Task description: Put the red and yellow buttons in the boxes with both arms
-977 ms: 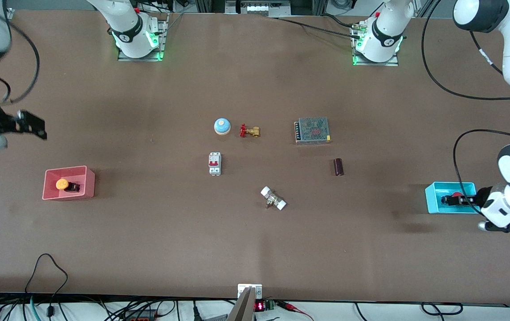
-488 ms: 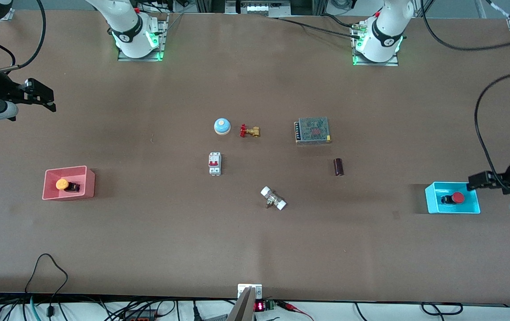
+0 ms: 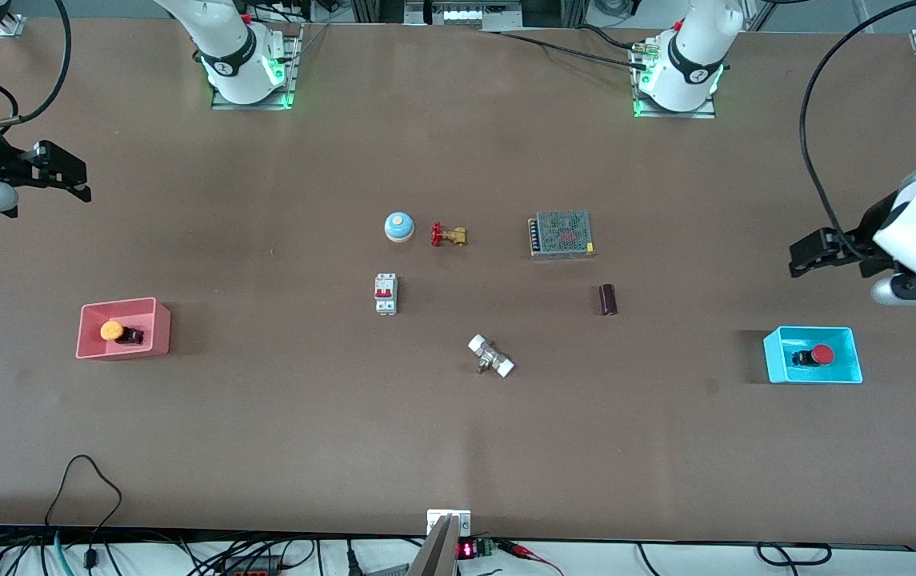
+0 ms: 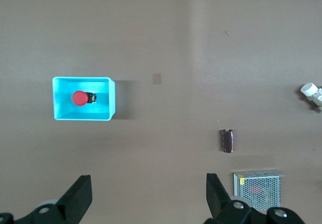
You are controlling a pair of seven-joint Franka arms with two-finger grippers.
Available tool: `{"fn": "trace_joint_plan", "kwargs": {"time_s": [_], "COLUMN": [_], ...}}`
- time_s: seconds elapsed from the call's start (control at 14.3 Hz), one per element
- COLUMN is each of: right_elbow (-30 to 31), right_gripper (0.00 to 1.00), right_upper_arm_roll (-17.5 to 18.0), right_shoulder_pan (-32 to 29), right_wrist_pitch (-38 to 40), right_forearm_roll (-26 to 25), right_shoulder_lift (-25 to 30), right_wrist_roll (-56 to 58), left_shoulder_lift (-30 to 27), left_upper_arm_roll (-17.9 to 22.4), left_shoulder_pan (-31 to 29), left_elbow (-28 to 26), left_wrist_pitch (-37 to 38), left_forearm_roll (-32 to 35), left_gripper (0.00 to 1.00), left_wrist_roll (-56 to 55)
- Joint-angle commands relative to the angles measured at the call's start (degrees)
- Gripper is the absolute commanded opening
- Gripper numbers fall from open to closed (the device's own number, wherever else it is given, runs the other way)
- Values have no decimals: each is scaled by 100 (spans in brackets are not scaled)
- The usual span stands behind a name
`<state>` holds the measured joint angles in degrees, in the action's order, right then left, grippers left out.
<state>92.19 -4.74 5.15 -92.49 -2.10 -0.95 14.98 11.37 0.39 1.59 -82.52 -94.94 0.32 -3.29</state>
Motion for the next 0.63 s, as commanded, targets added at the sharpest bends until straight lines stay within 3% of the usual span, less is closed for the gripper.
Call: {"fn": "trace_joint_plan", "kwargs": {"time_s": [0.0,0.07,0.21,0.56], "right_elbow": [-253,-289,-289,-289], "right_gripper": [100,100,100,100], "right_upper_arm_roll": [-1,-1,8,17], "right_shoulder_pan": [-110,-119,-119,-58], "right_wrist_pitch": [73,73,82,81], "right_forearm_roll": [8,-1,-10,-19], "right_shoulder_lift": [-115,-134,-134,-125], "right_wrist_roll": [-39,-39,-39,-39], "left_shoulder_lift": [-275,-320,-338,-346], "left_upper_arm_roll": [15,-38,-563,-521], "left_shoulder_pan": [-246,-360,-877,-826], "left_elbow": [-246,-229,-168,-141], "left_wrist_pitch": [98,150,169,239], "left_forearm_roll": [-129,-129,-129,-120], "left_gripper": [100,100,100,100], "left_wrist_roll": [57,57,57,48]}}
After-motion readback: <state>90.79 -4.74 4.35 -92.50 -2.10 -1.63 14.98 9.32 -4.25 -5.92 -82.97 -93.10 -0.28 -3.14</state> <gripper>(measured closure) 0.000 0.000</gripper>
